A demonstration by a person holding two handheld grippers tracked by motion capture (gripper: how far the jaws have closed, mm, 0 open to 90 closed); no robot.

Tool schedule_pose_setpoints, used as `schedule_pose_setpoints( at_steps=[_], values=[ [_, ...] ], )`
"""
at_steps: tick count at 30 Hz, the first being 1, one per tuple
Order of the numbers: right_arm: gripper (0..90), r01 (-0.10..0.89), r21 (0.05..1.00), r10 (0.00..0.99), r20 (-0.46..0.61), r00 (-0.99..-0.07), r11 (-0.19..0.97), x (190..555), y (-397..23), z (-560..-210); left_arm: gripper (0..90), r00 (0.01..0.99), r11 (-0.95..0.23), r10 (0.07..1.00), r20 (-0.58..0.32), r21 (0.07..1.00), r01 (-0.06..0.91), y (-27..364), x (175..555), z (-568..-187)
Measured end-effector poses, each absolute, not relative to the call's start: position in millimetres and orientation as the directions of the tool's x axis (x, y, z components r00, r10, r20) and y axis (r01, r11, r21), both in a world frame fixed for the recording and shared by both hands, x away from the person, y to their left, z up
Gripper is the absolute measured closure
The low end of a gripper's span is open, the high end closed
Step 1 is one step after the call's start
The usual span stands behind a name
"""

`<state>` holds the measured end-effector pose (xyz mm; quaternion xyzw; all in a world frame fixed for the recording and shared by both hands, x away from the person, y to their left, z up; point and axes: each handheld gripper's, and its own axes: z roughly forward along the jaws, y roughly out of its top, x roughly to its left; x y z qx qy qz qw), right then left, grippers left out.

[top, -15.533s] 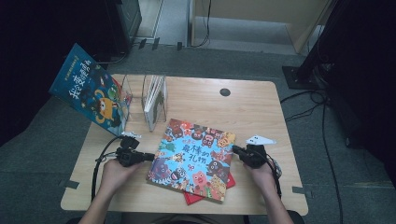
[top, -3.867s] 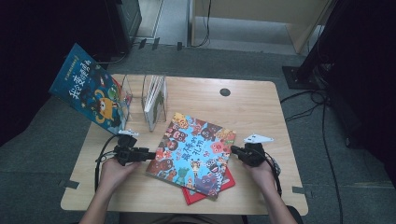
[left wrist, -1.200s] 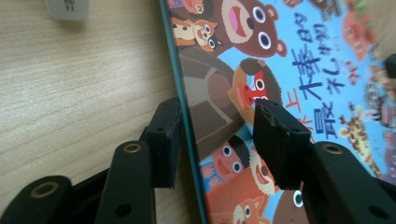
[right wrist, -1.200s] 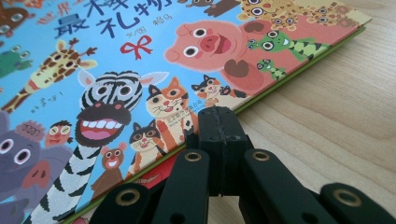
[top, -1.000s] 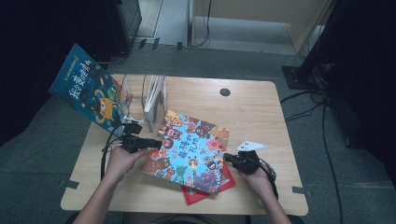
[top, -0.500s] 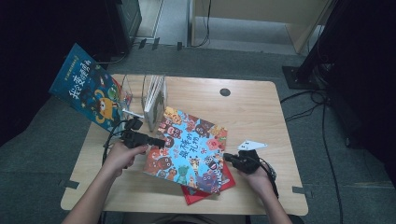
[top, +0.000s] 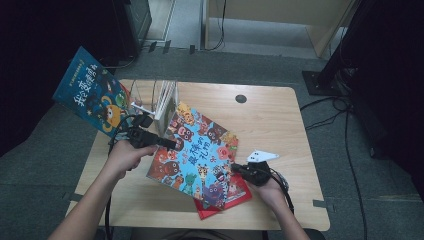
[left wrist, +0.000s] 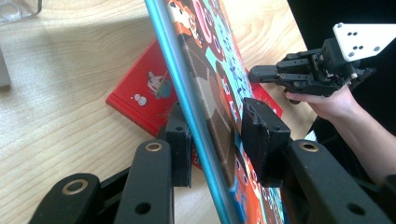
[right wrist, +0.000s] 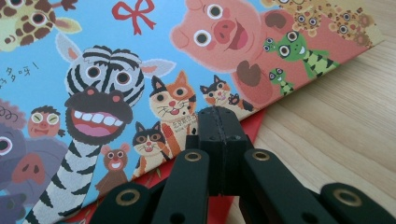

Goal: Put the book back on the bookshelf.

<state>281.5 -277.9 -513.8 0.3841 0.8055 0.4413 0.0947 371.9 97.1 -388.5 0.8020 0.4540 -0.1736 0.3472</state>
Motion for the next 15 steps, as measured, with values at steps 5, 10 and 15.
schedule_pose_setpoints(
  at_steps=[5,10,15],
  values=[
    [90.0,0.521,0.790,0.673,0.196,-0.713,0.322,282,-268,-516,68.6,0.551,-0.381,0.589,-0.591,0.397,0.835,86,374,-380],
    [84.9,0.481,0.798,0.653,0.150,-0.742,0.363,281,-250,-516,71.7,0.587,-0.440,0.582,-0.563,0.388,0.810,84,379,-368],
    [79.4,0.440,0.799,0.624,0.106,-0.774,0.410,278,-246,-516,74.7,0.580,-0.480,0.585,-0.566,0.334,0.811,86,384,-354]
  ],
)
